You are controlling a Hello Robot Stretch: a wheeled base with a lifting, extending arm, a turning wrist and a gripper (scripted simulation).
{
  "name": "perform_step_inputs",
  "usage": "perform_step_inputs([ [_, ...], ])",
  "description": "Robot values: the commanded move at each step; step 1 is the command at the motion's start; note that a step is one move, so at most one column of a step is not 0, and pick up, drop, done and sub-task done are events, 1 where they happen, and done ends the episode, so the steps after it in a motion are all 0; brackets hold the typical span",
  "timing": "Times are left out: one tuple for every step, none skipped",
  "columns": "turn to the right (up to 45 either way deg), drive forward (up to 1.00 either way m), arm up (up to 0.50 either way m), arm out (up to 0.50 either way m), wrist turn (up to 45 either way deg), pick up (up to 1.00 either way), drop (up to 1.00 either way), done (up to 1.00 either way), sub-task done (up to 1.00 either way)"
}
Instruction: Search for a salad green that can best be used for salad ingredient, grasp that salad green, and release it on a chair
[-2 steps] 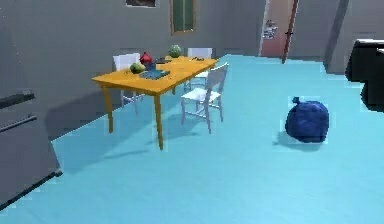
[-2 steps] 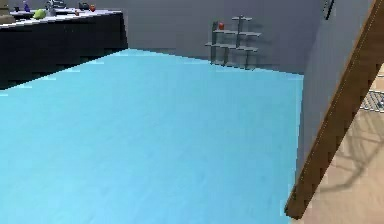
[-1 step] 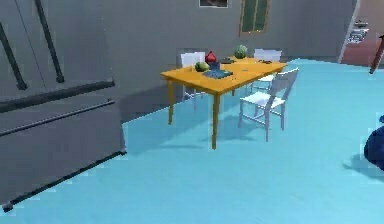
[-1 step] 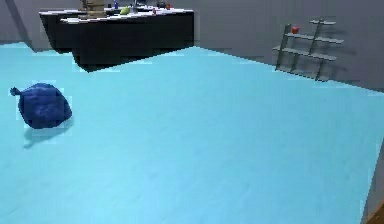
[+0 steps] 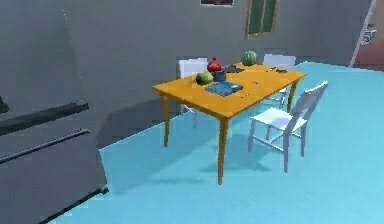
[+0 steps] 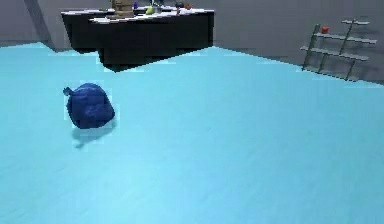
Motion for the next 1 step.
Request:
perform_step_inputs([
  [-15.0,0.00,0.00,0.00,0.0,0.00,0.00,0.00,0.00],
])
